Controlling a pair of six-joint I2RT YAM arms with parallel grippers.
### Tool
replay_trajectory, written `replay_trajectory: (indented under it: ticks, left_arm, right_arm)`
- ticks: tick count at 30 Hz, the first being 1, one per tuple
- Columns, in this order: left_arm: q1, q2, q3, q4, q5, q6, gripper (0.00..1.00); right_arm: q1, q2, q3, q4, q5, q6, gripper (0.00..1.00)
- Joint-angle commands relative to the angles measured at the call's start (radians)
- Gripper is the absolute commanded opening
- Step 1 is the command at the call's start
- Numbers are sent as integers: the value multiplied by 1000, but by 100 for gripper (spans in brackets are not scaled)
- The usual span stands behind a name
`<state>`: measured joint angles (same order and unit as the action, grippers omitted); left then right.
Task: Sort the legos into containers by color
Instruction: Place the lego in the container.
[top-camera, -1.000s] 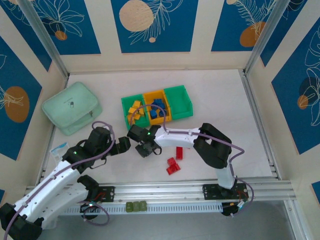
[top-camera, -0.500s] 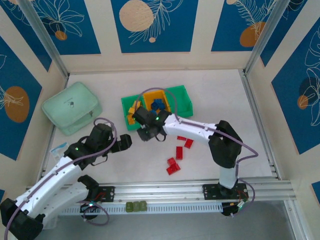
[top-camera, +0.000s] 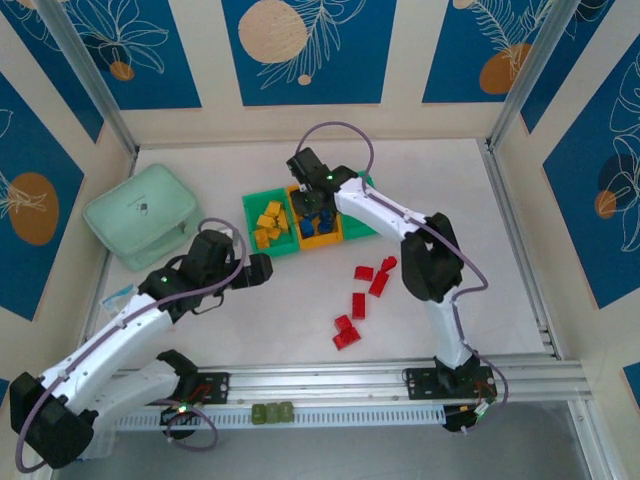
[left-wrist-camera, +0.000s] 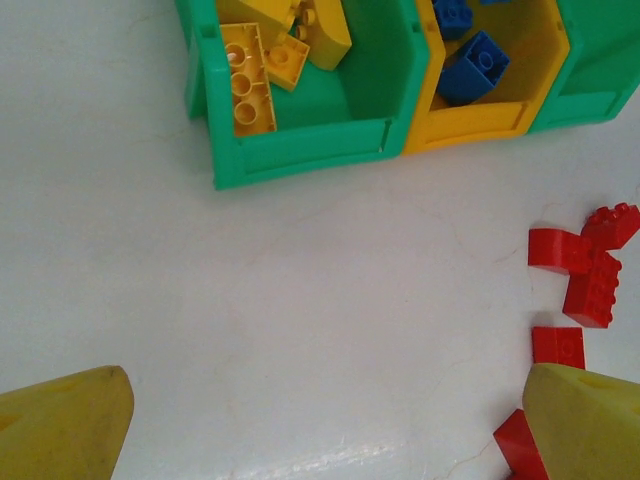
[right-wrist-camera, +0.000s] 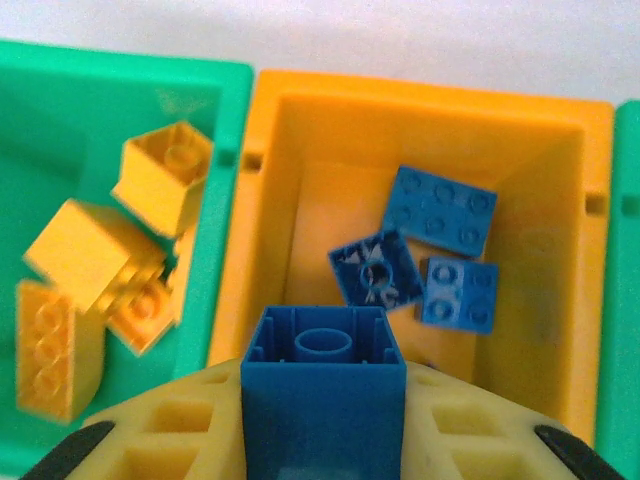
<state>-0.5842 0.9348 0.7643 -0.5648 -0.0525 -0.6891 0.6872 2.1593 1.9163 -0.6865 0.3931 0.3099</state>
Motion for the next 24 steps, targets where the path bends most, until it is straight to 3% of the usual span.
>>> replay_trajectory:
  ticks: [1,8,13,24]
  left_arm:
    - [15,32,50,41,12,28,99]
    - [16,72,78,54,18,30,99]
    - [16,69,75,55,24,28,99]
    - [12,49,57,83,94,23,99]
  right_arm:
    - [-22,75,105,-33,-1,-26,31]
    - [-43,167,252,-100,3,-40,46]
    - [-39,80,170,-47,-17,-41,55]
    - [-25,-200,-165,30,-25,-9,63]
